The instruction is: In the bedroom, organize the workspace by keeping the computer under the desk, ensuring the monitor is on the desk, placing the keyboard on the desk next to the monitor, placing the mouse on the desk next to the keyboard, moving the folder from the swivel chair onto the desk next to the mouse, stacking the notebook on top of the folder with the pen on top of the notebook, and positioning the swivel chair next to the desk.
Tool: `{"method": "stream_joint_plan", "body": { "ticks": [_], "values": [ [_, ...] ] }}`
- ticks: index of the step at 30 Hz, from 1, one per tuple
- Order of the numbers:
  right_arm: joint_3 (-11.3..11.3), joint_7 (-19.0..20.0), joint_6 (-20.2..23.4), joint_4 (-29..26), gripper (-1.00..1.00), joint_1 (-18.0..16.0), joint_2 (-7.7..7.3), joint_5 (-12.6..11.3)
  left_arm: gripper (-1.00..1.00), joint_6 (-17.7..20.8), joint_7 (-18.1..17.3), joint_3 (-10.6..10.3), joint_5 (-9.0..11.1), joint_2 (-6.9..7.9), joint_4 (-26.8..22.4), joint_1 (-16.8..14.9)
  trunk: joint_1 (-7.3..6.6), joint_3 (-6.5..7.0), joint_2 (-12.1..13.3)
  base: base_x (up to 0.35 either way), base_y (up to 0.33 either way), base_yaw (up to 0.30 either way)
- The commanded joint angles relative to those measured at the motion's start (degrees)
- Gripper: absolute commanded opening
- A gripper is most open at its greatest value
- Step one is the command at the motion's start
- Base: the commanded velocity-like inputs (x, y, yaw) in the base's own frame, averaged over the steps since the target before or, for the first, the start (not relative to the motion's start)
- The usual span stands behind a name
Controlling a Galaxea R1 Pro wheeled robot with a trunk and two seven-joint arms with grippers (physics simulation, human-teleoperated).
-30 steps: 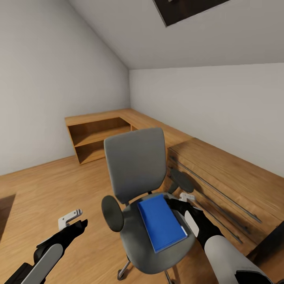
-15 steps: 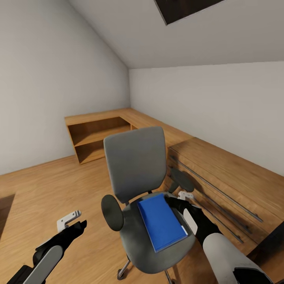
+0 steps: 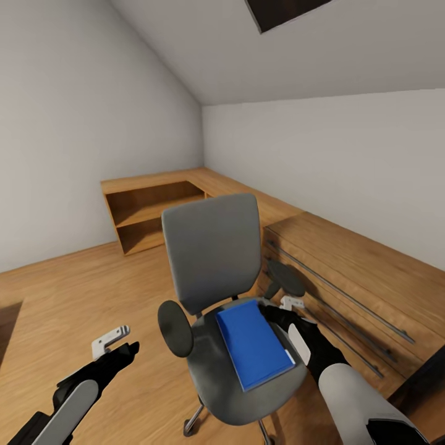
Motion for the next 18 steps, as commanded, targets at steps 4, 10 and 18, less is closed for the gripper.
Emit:
{"method": "stream_joint_plan", "body": {
  "ticks": [4, 10, 18],
  "values": [
    [-0.41, 0.26, 0.37, -0.16, 1.00, -0.03, 0.02, -0.28, 1.00, 0.14, 1.71, -0.06, 0.30, 0.14, -0.20, -0.06, 0.88, -0.78, -1.65, 0.000, 0.000, 0.000],
    [-0.34, 0.32, 0.30, -0.27, 1.00, -0.02, 0.00, -0.23, 1.00, 0.09, 1.83, 0.20, 0.29, 0.18, -0.21, -0.06, 2.20, -1.86, -4.05, 0.000, 0.000, 0.000],
    [-0.34, 0.34, 0.29, -0.27, 1.00, -0.02, -0.08, -0.20, 1.00, 0.07, 1.90, 0.21, 0.24, 0.21, -0.21, -0.06, 3.95, -3.29, -7.26, 0.000, 0.000, 0.000]
  ]
}}
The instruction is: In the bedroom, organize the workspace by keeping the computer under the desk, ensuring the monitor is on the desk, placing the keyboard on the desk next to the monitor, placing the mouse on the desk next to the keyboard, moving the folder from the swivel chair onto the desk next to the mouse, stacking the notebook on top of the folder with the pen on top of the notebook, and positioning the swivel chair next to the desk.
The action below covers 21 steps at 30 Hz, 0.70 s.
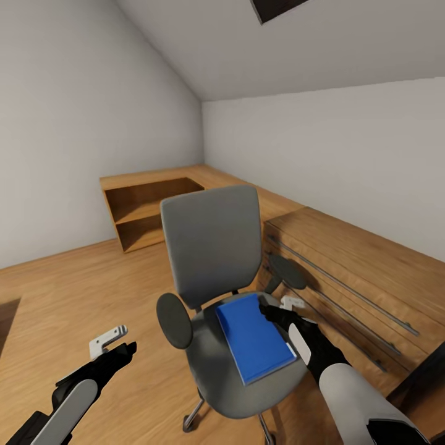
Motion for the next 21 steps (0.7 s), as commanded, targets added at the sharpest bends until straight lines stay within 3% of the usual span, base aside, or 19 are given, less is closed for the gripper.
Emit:
{"method": "stream_joint_plan", "body": {
  "ticks": [1, 6, 21],
  "values": [
    [-0.37, 0.27, 0.34, -0.10, 1.00, -0.02, 0.05, -0.27, 1.00, 0.13, 0.41, -0.09, 0.26, 0.06, -0.07, -0.06, 0.22, -0.24, -0.44, 0.000, 0.000, 0.000],
    [-0.39, 0.28, 0.34, -0.09, 1.00, -0.02, 0.05, -0.26, 1.00, 0.13, 0.41, -0.09, 0.24, 0.10, -0.07, -0.06, 1.32, -1.14, -2.45, 0.000, 0.000, 0.000],
    [-0.70, 0.21, 0.44, -0.10, 1.00, -0.02, 0.05, -0.30, 1.00, 0.27, 0.41, -0.06, 0.24, 0.11, -0.07, -0.06, 1.54, -1.32, -2.85, 0.000, 0.000, 0.000]
  ]
}}
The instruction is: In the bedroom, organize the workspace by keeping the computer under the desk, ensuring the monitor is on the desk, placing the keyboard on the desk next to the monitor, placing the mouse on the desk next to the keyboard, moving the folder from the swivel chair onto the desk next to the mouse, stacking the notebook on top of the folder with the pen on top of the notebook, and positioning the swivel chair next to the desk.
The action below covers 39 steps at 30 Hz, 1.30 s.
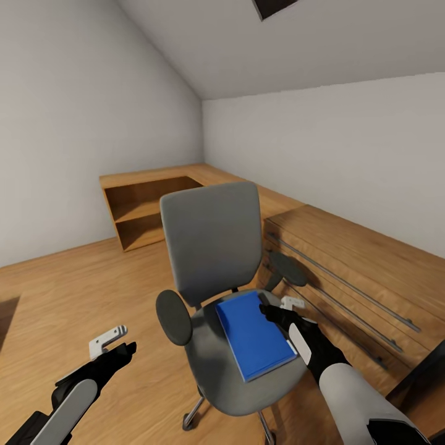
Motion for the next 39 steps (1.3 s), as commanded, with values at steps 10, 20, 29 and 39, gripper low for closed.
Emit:
{"method": "stream_joint_plan", "body": {
  "ticks": [10, 20, 29, 39],
  "values": [
    [-0.43, 0.36, 0.34, -0.01, 1.00, -0.05, 0.06, -0.22, 1.00, 0.17, 0.41, -0.03, 0.27, 0.05, -0.05, -0.06, 1.10, -0.96, -2.05, 0.000, 0.000, 0.000],
    [-0.43, 0.36, 0.34, 0.00, 1.00, -0.04, 0.06, -0.22, 1.00, 0.13, 0.41, -0.08, 0.21, 0.55, 0.32, -0.06, 1.10, -0.96, -2.05, 0.002, 0.000, 0.000],
    [-0.43, 0.33, 0.34, 0.07, 1.00, -0.03, 0.09, -0.22, 1.00, 0.13, 0.31, -0.08, 0.26, 1.31, 0.36, -0.06, 1.10, -0.96, -2.05, 0.181, 0.000, 0.000],
    [-0.33, 0.02, 0.92, 0.25, 1.00, -0.03, 0.26, -0.14, 1.00, 0.32, 0.23, 5.24, 0.64, 2.73, 0.28, -0.06, 1.54, -1.32, -2.85, 0.028, 0.000, 0.000]
  ]
}}
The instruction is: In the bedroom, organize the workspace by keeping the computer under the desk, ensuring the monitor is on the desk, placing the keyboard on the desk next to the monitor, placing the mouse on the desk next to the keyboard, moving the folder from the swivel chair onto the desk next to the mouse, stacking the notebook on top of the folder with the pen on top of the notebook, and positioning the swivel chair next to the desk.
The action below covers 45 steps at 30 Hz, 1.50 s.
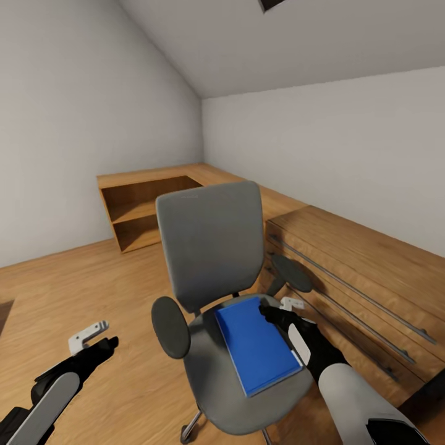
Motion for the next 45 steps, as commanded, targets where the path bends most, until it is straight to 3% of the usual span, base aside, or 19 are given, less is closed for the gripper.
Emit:
{"method": "stream_joint_plan", "body": {
  "ticks": [1, 16, 28, 31, 45],
  "values": [
    [-0.40, 0.27, 0.35, -0.09, 1.00, -0.03, 0.06, -0.25, 1.00, 0.13, 0.41, 0.24, 0.31, 0.07, -0.08, -0.05, 0.22, -0.24, -0.44, 0.002, 0.000, 0.000],
    [-0.41, 0.27, 0.37, -0.08, 1.00, -0.04, 0.04, -0.35, 1.00, 0.13, 0.41, 0.81, 0.35, 0.10, -0.07, -0.05, 3.51, -2.93, -6.46, 0.000, 0.000, 0.000],
    [-0.10, 0.17, 0.62, -0.03, 1.00, -0.05, 0.14, -0.19, 1.00, 0.13, 0.41, 0.81, 0.40, 0.01, -0.03, -0.05, 3.51, -2.93, -6.46, 0.000, 0.000, 0.000],
    [0.01, 0.18, 3.96, -0.04, 1.00, -0.06, 0.21, -0.26, 1.00, 0.13, 0.41, 0.81, 0.52, 0.01, 0.09, -0.05, 3.51, -2.93, -6.46, 0.000, 0.000, 0.000],
    [0.08, 0.18, 6.92, 0.01, 1.00, -0.05, 0.39, -0.25, 1.00, 0.10, 0.44, 0.53, 0.32, -0.10, 1.37, -0.05, 3.51, -2.93, -6.46, 0.000, 0.000, 0.000]
  ]
}}
